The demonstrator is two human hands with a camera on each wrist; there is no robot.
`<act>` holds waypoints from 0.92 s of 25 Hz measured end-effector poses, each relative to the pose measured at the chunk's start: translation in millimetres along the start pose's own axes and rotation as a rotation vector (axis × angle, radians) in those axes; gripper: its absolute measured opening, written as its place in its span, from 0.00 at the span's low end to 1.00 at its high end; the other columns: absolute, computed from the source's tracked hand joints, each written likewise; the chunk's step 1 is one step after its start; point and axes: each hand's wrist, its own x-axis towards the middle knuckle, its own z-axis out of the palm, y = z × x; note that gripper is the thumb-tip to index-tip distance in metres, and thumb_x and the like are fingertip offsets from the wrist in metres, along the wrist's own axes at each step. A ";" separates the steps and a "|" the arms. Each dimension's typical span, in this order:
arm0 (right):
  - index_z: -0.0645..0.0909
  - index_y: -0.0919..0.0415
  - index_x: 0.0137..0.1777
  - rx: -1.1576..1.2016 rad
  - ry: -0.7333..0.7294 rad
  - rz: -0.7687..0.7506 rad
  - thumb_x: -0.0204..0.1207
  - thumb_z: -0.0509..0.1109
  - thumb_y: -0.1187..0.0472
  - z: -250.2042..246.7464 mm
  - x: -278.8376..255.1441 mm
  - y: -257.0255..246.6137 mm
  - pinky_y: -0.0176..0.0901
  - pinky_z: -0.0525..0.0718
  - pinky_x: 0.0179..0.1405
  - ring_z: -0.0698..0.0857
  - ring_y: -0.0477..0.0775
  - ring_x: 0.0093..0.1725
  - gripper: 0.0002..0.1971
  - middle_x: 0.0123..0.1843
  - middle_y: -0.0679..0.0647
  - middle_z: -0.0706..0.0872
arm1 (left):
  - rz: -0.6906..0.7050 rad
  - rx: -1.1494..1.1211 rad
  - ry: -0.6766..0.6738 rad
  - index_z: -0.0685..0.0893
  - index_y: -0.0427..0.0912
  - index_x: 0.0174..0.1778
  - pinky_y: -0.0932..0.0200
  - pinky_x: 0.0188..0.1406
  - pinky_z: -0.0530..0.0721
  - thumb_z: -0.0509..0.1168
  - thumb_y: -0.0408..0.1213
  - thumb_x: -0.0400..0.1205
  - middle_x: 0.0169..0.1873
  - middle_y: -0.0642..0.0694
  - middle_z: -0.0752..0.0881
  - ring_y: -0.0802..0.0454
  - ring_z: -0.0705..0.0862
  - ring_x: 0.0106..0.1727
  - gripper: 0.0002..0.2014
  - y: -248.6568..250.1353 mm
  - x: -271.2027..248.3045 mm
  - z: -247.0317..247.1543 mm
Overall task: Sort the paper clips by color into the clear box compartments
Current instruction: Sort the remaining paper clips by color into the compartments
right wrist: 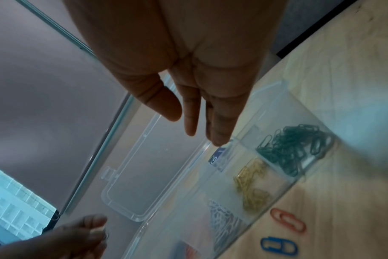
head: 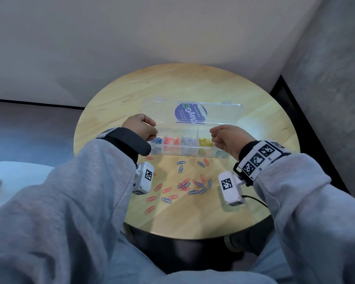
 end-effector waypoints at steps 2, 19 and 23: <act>0.78 0.59 0.41 -0.086 0.007 -0.045 0.78 0.56 0.73 -1.7 -16.5 -1.2 0.39 0.83 0.41 0.81 0.50 0.38 0.13 0.39 0.54 0.80 | 0.049 -0.032 -0.066 0.77 0.42 0.34 0.52 0.49 0.87 0.67 0.21 0.76 0.32 0.42 0.81 0.47 0.83 0.32 0.12 5.3 -3.5 12.0; 0.79 0.52 0.47 -0.974 -0.227 -0.019 0.71 0.67 0.65 7.9 -39.9 41.2 0.44 0.82 0.45 0.80 0.53 0.41 0.08 0.42 0.51 0.80 | 0.145 0.504 -0.413 0.80 0.46 0.36 0.62 0.39 0.82 0.71 0.33 0.76 0.30 0.49 0.82 0.55 0.82 0.30 0.07 5.1 -26.3 35.3; 0.76 0.45 0.42 -1.150 -0.224 -0.084 0.66 0.72 0.60 21.1 -40.9 57.7 0.40 0.79 0.45 0.80 0.51 0.44 0.10 0.40 0.44 0.77 | 0.180 0.995 -0.556 0.80 0.48 0.45 0.72 0.24 0.71 0.71 0.35 0.75 0.28 0.57 0.76 0.62 0.73 0.28 0.08 -10.5 -47.0 48.0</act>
